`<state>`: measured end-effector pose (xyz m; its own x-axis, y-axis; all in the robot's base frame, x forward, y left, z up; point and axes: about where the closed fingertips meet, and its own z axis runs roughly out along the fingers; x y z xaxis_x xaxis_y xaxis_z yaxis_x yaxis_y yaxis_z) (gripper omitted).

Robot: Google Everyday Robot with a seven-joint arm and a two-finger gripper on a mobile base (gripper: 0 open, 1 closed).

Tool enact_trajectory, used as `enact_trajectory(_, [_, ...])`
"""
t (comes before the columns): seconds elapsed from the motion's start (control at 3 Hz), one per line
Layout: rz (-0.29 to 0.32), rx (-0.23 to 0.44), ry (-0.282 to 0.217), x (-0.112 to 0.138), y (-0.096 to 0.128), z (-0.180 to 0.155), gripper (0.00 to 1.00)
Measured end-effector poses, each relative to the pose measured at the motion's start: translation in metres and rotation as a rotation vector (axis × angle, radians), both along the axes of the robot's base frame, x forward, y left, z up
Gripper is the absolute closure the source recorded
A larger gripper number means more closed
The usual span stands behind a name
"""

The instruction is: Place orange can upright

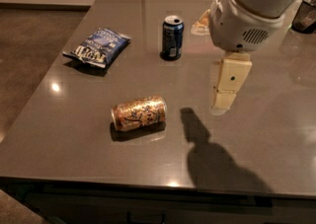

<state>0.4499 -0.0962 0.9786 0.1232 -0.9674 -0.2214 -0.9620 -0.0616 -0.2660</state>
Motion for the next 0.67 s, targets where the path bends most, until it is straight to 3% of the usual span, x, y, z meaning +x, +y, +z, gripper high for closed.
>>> enact_trajectory(0.33, [0.079, -0.047, 0.032, 0.011, 0.033, -0.032, 0.00])
enact_trajectory(0.67, [0.125, -0.086, 0.066, 0.018, 0.051, -0.060, 0.00])
